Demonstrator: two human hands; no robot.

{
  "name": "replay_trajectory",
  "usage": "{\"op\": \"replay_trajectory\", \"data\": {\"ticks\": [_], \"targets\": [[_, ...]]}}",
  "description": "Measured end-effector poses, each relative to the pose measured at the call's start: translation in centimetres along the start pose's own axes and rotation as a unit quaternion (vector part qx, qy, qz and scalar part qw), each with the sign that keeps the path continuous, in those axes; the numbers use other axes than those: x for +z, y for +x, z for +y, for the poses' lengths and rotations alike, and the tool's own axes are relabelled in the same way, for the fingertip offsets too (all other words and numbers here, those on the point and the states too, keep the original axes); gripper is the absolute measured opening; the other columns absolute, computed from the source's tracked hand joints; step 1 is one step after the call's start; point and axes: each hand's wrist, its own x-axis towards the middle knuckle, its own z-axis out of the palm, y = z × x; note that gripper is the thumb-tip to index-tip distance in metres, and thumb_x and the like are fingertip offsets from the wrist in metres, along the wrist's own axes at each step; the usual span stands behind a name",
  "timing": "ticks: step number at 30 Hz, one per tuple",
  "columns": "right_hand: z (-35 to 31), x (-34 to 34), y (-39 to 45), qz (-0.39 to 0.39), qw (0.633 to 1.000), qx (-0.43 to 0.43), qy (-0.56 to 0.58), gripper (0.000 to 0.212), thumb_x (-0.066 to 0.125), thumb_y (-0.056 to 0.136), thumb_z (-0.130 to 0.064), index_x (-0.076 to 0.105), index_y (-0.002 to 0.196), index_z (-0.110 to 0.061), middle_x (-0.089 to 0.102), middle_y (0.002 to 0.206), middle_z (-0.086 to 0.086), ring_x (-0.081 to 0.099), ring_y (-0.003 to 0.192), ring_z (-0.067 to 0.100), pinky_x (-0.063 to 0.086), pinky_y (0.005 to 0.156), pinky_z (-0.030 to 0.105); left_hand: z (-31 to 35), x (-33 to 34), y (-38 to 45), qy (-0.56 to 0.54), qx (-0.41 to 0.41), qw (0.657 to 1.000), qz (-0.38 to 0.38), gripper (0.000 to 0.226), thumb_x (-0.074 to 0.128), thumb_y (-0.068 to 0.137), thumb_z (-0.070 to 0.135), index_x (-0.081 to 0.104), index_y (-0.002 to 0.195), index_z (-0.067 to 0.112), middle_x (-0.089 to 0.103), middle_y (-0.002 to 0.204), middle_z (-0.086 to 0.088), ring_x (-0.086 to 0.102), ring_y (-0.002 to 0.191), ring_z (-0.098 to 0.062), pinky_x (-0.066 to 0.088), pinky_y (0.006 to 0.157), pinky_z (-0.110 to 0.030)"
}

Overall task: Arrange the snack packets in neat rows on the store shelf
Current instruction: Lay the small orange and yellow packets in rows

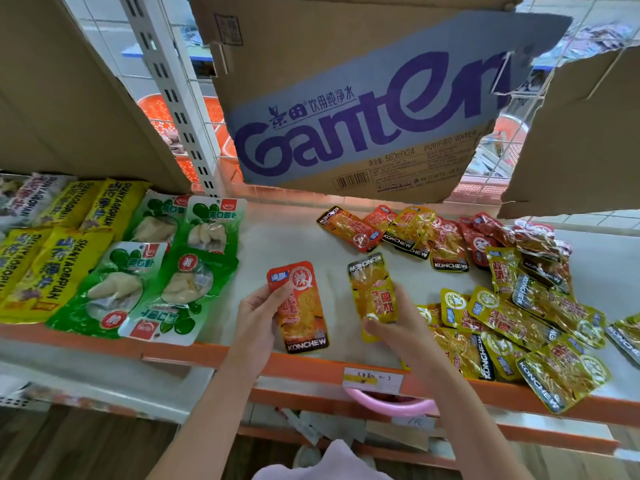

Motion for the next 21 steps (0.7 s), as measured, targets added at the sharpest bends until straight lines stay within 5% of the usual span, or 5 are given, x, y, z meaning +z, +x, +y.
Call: {"op": "replay_trajectory", "data": {"ticks": [4,9,13,17,21], "targets": [[-1.1,-1.1,0.6,0.010,0.990,-0.069,-0.123,0.036,0.070,0.080,-0.012,0.047,0.103,-0.028,0.055,0.074,-0.007,0.050,0.061,0.006,0.038,0.055,0.017,-0.2,0.2,0.3,0.022,-0.002,1.000,0.020,0.014,0.054,0.089,0.010,0.064,0.099,0.008,0.073,0.083,-0.005,0.070,0.074,-0.016,0.058,0.064,-0.031],[-2.3,-2.3,2.0,0.130,0.986,-0.105,0.011,0.014,0.066,0.084,-0.012,0.056,0.081,-0.022,0.061,0.074,-0.001,0.054,0.069,0.015,0.040,0.063,0.023,-0.7,-0.2,1.2,0.062,-0.010,0.996,0.060,0.021,0.061,0.084,0.006,0.057,0.104,0.009,0.067,0.097,-0.010,0.065,0.086,-0.022,0.054,0.077,-0.040],[-2.2,-2.0,3.8,0.099,0.988,-0.091,-0.077,0.011,0.055,0.092,-0.016,0.061,0.100,-0.022,0.054,0.073,-0.006,0.050,0.066,0.012,0.037,0.058,0.022,-1.2,0.1,1.0,0.188,0.021,0.981,0.047,0.041,0.067,0.079,-0.003,0.050,0.112,0.012,0.063,0.102,-0.005,0.062,0.090,-0.016,0.053,0.077,-0.032],[-1.2,0.6,4.8,0.068,0.982,-0.057,-0.168,0.037,0.060,0.090,-0.018,0.052,0.125,-0.013,0.054,0.109,0.006,0.053,0.089,0.018,0.038,0.072,0.024,-2.0,0.5,1.3,0.386,0.087,0.917,0.051,0.053,0.072,0.080,0.008,0.046,0.124,0.021,0.056,0.109,0.000,0.059,0.095,-0.011,0.050,0.084,-0.023],[-0.3,1.6,3.4,0.088,0.943,-0.117,-0.299,0.049,0.067,0.084,-0.024,0.048,0.127,-0.013,0.036,0.132,0.009,0.038,0.118,0.026,0.033,0.090,0.023,-2.2,0.3,0.5,0.551,0.193,0.809,0.064,0.057,0.066,0.085,0.016,0.041,0.136,0.014,0.033,0.130,-0.005,0.035,0.115,-0.011,0.033,0.095,-0.017]]}}
